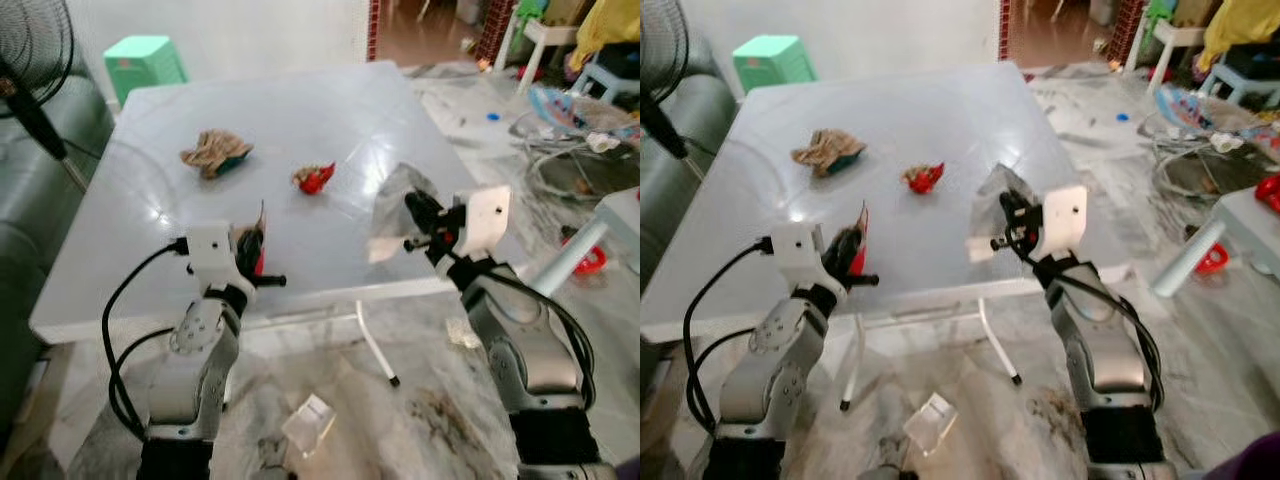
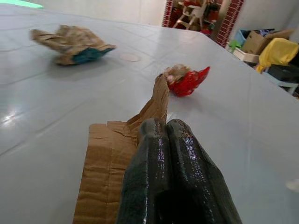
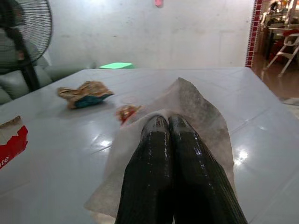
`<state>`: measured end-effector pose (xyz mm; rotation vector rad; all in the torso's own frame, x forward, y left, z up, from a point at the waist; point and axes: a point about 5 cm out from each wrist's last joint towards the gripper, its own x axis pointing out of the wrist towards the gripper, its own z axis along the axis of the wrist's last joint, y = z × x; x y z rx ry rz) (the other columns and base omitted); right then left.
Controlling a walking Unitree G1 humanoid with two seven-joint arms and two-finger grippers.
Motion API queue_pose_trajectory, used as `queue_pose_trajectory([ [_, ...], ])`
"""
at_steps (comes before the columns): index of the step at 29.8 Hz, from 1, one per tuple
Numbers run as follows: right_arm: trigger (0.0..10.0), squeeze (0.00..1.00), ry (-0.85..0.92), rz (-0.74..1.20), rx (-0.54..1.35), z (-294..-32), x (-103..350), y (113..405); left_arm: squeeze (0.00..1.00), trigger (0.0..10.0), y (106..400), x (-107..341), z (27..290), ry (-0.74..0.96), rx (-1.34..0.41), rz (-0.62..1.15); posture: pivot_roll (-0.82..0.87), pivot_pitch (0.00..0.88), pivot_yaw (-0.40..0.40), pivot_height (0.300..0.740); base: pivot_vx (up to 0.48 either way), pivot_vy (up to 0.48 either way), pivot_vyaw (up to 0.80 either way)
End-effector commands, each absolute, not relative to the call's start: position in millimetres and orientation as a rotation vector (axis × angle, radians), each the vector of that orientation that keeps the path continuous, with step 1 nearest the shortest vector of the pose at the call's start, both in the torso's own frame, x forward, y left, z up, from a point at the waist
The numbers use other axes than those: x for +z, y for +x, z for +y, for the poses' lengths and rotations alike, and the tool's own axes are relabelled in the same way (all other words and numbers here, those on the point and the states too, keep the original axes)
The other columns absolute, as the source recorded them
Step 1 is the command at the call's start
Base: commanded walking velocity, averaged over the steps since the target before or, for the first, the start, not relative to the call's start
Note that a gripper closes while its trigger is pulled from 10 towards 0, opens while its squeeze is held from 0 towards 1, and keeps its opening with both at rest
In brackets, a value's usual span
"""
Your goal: Picking trash to rubbish bin
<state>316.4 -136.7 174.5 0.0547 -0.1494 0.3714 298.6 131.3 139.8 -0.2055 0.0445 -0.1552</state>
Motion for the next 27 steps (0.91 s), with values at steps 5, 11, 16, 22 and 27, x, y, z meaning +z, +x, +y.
queue_pose_trajectory([
  [5, 0.0, 0.0, 0.07, -0.149, 0.366, -138.2, 175.3, 317.0, 0.0, 1.0, 297.5, 142.5, 132.1, -0.208, -0.162, 0.032, -0.03, 0.01, 0.043, 0.74, -0.344, 0.0, 0.0],
  [11, 0.0, 0.0, 0.072, -0.148, 0.364, -138.4, 175.2, 317.1, 0.0, 1.0, 297.5, 142.6, 132.2, -0.209, -0.164, 0.032, -0.03, 0.01, 0.044, 0.74, -0.301, 0.0, 0.0],
  [16, 0.0, 0.0, 0.071, -0.148, 0.361, -139.9, 175.5, 317.0, 0.0, 1.3, 297.8, 142.7, 131.7, -0.212, -0.165, 0.032, -0.03, 0.011, 0.044, 0.74, -0.057, 0.0, 0.0],
  [22, 0.0, 0.0, 0.069, -0.148, 0.353, -141.3, 175.8, 317.2, 0.0, 1.7, 298.0, 142.8, 131.1, -0.222, -0.168, 0.029, -0.03, 0.011, 0.044, 0.74, 0.0, 0.0, 0.0],
  [27, 0.0, 0.0, 0.075, -0.139, 0.339, -143.2, 175.4, 318.1, 0.0, 0.7, 299.2, 143.2, 129.5, -0.23, -0.181, 0.023, -0.04, 0.011, 0.045, 0.74, 0.0, 0.0, -0.32],
])
